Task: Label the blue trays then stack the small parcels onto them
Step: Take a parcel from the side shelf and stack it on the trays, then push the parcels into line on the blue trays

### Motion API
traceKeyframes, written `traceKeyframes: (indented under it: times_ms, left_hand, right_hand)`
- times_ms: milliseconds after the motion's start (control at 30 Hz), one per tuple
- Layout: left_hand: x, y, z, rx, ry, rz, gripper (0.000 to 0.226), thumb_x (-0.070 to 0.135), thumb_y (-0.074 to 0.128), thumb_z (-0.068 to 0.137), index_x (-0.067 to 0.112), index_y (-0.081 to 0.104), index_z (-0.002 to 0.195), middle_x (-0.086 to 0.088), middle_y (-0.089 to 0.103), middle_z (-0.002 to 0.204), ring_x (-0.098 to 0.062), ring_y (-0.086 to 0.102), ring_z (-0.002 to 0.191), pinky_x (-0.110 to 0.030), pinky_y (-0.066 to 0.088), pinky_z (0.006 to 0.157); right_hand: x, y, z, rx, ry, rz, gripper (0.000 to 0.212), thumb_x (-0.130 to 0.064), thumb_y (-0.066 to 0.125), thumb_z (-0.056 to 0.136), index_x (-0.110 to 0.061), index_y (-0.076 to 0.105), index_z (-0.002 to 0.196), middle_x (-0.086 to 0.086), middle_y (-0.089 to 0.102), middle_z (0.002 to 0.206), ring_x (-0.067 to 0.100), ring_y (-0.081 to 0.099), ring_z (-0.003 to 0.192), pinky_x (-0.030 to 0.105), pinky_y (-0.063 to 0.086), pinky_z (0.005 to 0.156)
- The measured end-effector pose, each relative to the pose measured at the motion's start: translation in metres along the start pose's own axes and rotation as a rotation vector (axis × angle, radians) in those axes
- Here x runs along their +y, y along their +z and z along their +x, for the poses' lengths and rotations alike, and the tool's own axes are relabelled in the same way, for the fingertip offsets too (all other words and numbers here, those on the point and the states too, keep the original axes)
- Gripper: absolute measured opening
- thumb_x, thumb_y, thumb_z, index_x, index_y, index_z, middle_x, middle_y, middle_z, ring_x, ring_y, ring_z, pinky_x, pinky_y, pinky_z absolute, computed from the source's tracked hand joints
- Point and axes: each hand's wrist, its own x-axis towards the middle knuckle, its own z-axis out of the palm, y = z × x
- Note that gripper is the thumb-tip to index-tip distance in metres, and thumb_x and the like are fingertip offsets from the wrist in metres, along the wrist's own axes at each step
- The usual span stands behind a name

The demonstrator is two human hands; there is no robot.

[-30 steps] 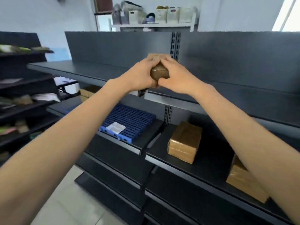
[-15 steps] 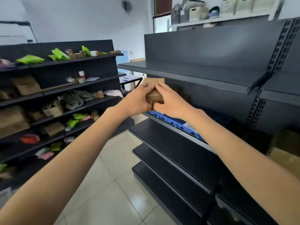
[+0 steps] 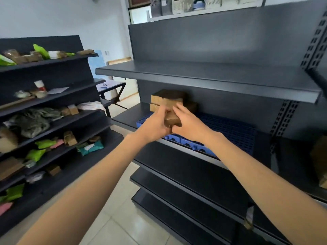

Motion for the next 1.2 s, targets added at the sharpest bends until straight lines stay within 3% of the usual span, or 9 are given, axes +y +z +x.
traceKeyframes:
  times_ms: [233,400,500,633,767,867,1000,1100,1200]
  left_hand:
    - [-0.037,0.008,0.097,-0.041,0.064,-0.045,0.072,0.021,0.079,0.073,0.013,0.036,0.130,-0.011,0.052,0.124,-0.023,0.056,0.104,-0.032,0.047,0.087]
    - [-0.065,0.027,0.155,-0.071,0.159,0.055,0.079,0.035,0.079,0.068,0.014,0.035,0.130,-0.017,0.055,0.125,-0.035,0.058,0.111,-0.049,0.045,0.096]
    - [-0.081,0.038,0.197,-0.171,0.247,0.168,0.090,0.039,0.078,0.069,0.017,0.025,0.139,-0.017,0.047,0.136,-0.035,0.050,0.121,-0.046,0.042,0.101]
    - [-0.103,0.055,0.241,-0.259,0.362,0.184,0.084,0.037,0.067,0.079,0.015,0.020,0.145,-0.020,0.043,0.143,-0.038,0.048,0.124,-0.040,0.045,0.096]
    - [-0.140,0.072,0.275,-0.341,0.452,0.280,0.080,0.045,0.064,0.084,0.017,0.020,0.145,-0.017,0.041,0.147,-0.037,0.043,0.130,-0.041,0.036,0.105]
    - [-0.171,0.085,0.289,-0.258,0.650,0.410,0.076,0.051,0.061,0.084,0.014,0.027,0.142,-0.016,0.039,0.148,-0.035,0.032,0.138,-0.046,0.022,0.115]
    - [-0.197,0.087,0.294,-0.161,0.793,0.441,0.081,0.060,0.050,0.087,0.018,0.023,0.151,-0.010,0.029,0.156,-0.031,0.021,0.145,-0.049,0.015,0.117]
    - [-0.217,0.070,0.295,0.056,0.800,0.271,0.071,0.063,0.037,0.090,0.018,0.039,0.145,-0.011,0.050,0.143,-0.031,0.042,0.134,-0.048,0.033,0.111]
    - [-0.262,0.048,0.313,0.183,0.597,-0.019,0.056,0.056,0.037,0.096,0.010,0.062,0.117,-0.011,0.070,0.103,-0.028,0.066,0.100,-0.045,0.052,0.091]
  right_hand:
    - [0.041,-0.004,0.080,0.105,0.103,0.015,0.080,-0.023,0.060,0.087,-0.017,0.017,0.154,0.001,0.005,0.163,0.016,0.015,0.147,0.022,0.016,0.112]
    - [0.075,0.000,0.117,0.129,0.219,0.014,0.077,-0.020,0.059,0.090,-0.020,0.016,0.154,-0.004,0.002,0.163,0.015,0.017,0.146,0.016,0.020,0.103]
    - [0.093,0.008,0.140,0.231,0.272,-0.010,0.072,-0.017,0.058,0.089,-0.017,0.023,0.152,0.004,0.018,0.160,0.021,0.023,0.144,0.019,0.021,0.104]
    - [0.118,0.020,0.173,0.266,0.367,-0.027,0.068,-0.019,0.059,0.086,-0.019,0.031,0.149,0.014,0.047,0.142,0.030,0.049,0.124,0.027,0.039,0.096]
    - [0.130,0.038,0.197,0.241,0.419,-0.101,0.066,-0.018,0.061,0.088,-0.014,0.033,0.148,0.015,0.047,0.144,0.031,0.049,0.126,0.025,0.038,0.096]
    - [0.140,0.061,0.205,0.221,0.412,-0.119,0.069,-0.017,0.062,0.090,-0.013,0.028,0.151,0.013,0.032,0.154,0.030,0.041,0.134,0.023,0.034,0.104]
    - [0.145,0.074,0.206,0.264,0.467,-0.118,0.074,-0.028,0.058,0.092,-0.015,0.019,0.154,0.010,0.021,0.159,0.026,0.034,0.140,0.034,0.035,0.112]
    - [0.146,0.071,0.200,0.287,0.537,-0.072,0.072,-0.029,0.056,0.094,-0.024,0.017,0.154,0.008,0.025,0.158,0.023,0.033,0.140,0.031,0.029,0.114]
    - [0.154,0.067,0.195,0.359,0.635,0.058,0.065,-0.026,0.056,0.095,-0.030,0.022,0.150,0.004,0.033,0.155,0.020,0.035,0.139,0.041,0.032,0.115]
